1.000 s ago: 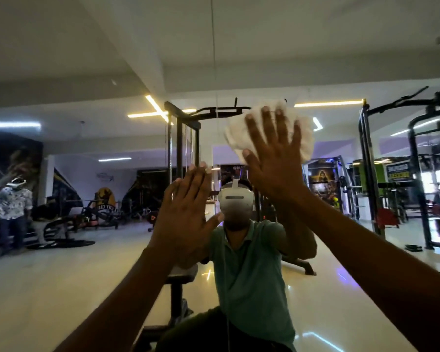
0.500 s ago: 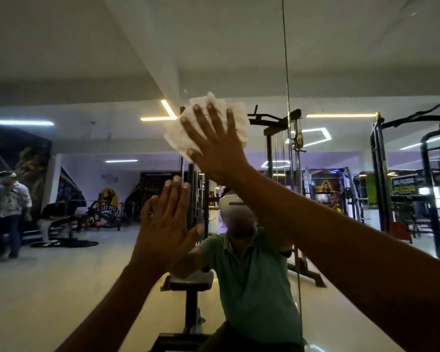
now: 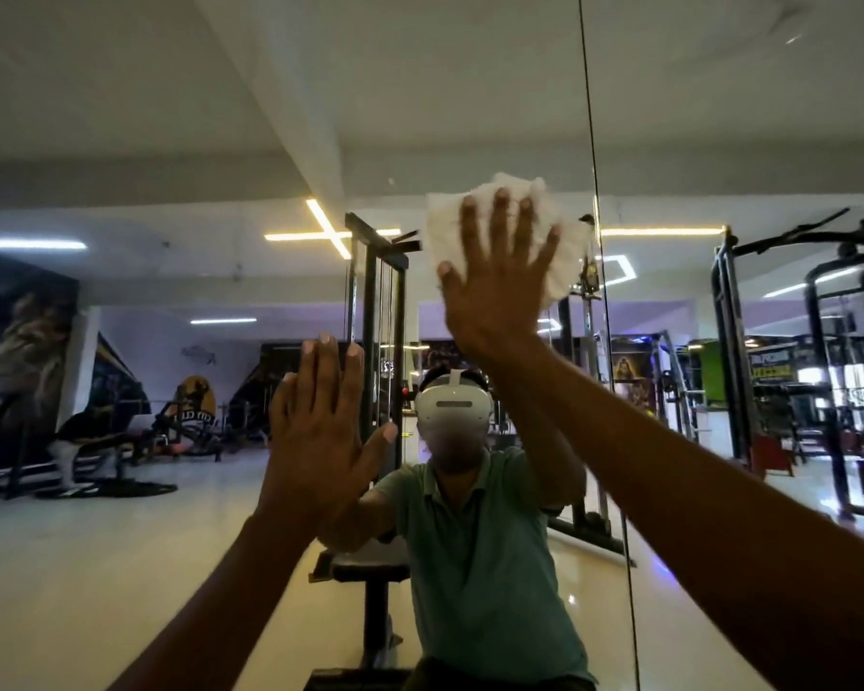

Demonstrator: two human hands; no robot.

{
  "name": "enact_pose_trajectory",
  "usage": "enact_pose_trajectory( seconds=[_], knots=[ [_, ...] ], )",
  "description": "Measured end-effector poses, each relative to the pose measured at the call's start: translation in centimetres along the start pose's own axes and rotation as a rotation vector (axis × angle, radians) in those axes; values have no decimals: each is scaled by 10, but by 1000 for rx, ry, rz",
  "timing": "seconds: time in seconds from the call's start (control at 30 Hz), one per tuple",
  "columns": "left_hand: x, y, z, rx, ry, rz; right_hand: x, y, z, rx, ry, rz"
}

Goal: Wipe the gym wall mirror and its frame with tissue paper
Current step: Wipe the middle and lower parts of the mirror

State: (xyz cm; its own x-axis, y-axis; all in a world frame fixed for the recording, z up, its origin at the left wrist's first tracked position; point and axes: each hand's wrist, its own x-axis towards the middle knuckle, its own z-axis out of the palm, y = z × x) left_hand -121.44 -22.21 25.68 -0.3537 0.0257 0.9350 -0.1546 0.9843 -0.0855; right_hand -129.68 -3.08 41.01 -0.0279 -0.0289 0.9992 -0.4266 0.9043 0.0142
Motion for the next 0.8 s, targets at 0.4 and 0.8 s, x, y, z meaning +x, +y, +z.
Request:
enact_pose_trajectory(
  seconds=[0.4, 0.8],
  knots=[
    [-1, -8, 6, -42, 70, 33, 42, 37, -9, 66, -47, -481],
    [0, -6, 5, -19, 45, 4, 40, -67, 4, 4, -58, -410]
  ],
)
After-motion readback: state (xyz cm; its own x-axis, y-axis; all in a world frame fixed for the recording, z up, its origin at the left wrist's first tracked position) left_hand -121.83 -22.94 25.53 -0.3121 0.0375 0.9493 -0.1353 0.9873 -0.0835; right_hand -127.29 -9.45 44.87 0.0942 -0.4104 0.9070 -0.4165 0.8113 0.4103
